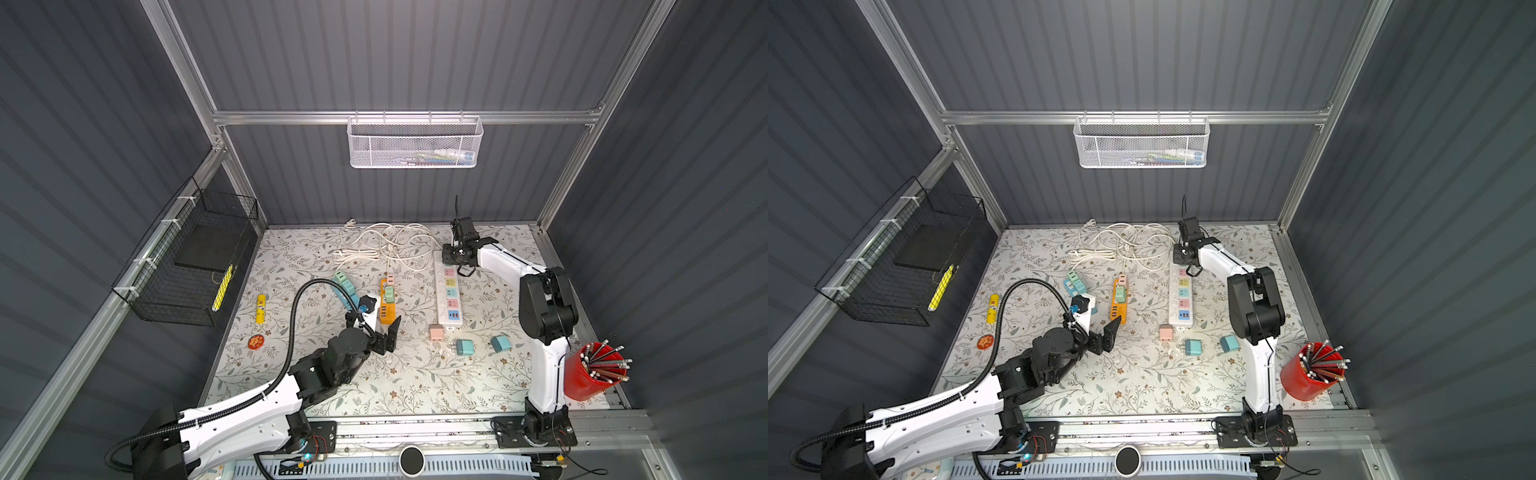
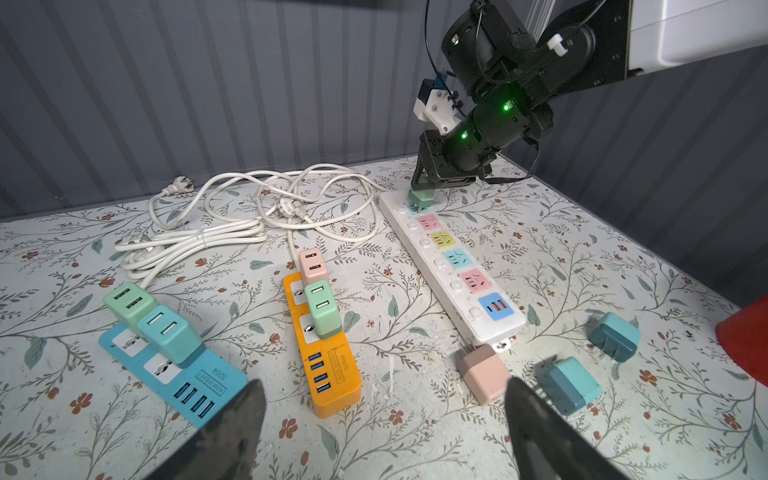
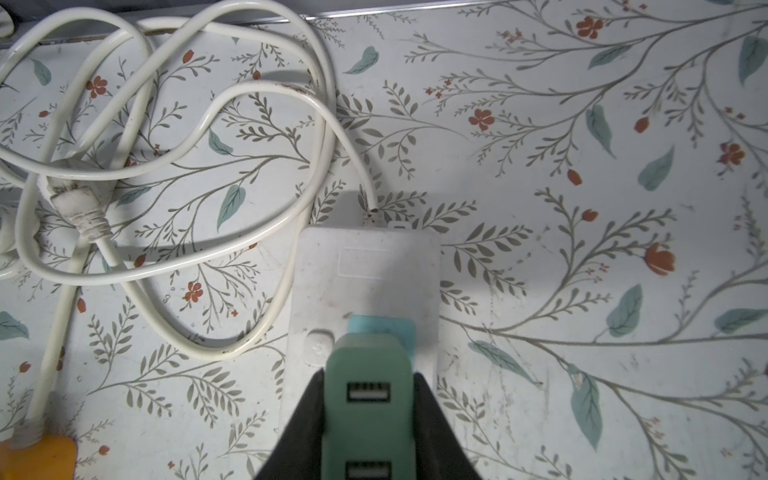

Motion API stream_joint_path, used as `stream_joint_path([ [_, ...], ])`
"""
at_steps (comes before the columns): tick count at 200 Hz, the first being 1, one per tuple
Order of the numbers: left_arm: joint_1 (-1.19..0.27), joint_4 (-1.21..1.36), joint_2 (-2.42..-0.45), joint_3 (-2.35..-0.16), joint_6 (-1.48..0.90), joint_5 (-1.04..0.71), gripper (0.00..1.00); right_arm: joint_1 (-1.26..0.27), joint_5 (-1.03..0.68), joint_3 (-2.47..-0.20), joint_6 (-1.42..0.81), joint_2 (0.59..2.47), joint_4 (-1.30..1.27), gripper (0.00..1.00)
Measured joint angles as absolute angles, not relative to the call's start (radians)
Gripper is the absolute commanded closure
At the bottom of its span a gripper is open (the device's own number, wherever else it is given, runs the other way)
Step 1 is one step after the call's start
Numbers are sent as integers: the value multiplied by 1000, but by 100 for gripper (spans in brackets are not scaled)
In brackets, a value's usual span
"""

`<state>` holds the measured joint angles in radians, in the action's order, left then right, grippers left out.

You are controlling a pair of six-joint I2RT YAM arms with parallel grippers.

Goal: Insert the plug
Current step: 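Lower the green adapter onto the white strip's farthest teal socket with the right gripper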

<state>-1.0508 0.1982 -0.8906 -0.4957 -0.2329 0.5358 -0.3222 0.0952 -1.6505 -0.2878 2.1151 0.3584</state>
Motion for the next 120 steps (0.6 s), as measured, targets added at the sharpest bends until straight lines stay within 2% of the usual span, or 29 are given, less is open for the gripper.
stream_joint_path([
  [73, -1032, 203, -902, -495, -229, 535, 9, -328, 113, -1672, -310, 2133, 359, 88],
  [120, -1018, 213, -908, -495, -225, 534, 9, -367, 189, -1621, -308, 2118, 300, 88],
])
